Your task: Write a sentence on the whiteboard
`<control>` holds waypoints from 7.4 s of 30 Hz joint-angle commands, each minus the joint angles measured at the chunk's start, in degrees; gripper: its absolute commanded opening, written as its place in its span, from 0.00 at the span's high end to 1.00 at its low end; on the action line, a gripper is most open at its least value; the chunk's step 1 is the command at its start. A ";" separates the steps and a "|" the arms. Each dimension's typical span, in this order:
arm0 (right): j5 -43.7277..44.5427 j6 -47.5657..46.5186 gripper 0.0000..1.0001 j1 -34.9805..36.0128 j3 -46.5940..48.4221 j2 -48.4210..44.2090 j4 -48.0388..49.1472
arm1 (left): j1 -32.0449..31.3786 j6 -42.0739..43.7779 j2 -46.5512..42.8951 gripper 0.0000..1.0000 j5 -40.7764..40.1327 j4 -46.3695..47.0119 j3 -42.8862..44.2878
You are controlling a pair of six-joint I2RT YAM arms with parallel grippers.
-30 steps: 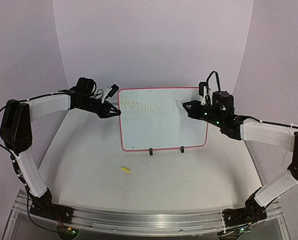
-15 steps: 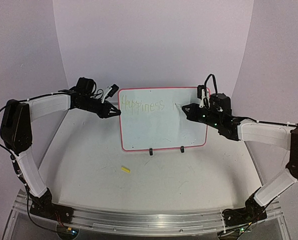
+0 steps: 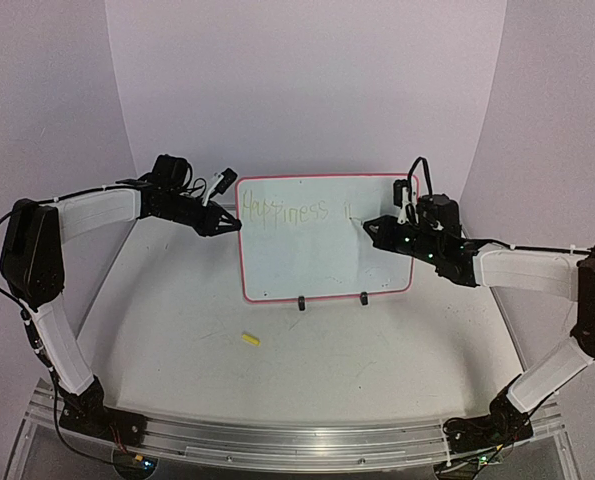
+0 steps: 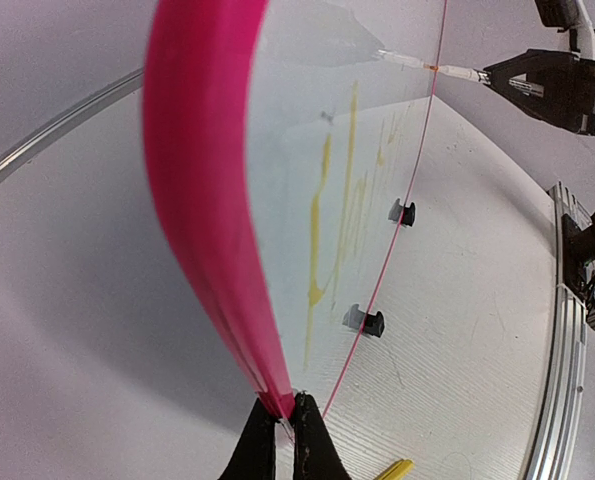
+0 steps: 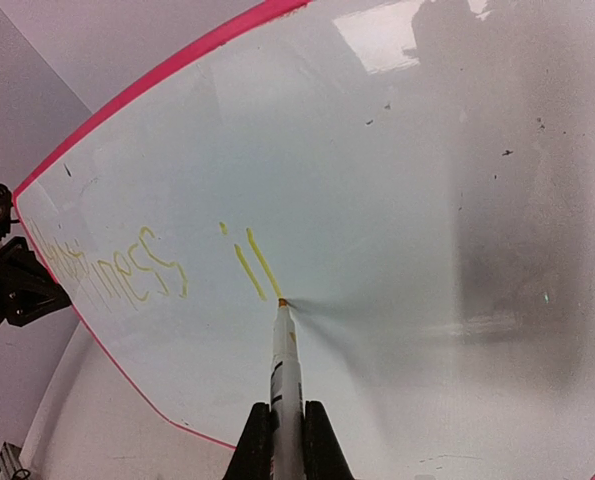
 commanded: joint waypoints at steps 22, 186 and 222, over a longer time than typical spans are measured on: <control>7.12 1.71 1.00 -0.39 0.98 -1.18 6.25 | -1.40 2.44 -1.47 1.00 -0.98 -1.12 0.82; 10.71 -2.58 1.00 -2.00 -0.93 -4.65 -2.11 | -1.64 2.65 -2.54 1.00 -1.33 -1.38 0.73; 13.59 -4.11 1.00 -2.04 2.39 -6.34 -4.90 | -1.73 2.64 -2.66 1.00 -1.24 -1.42 0.75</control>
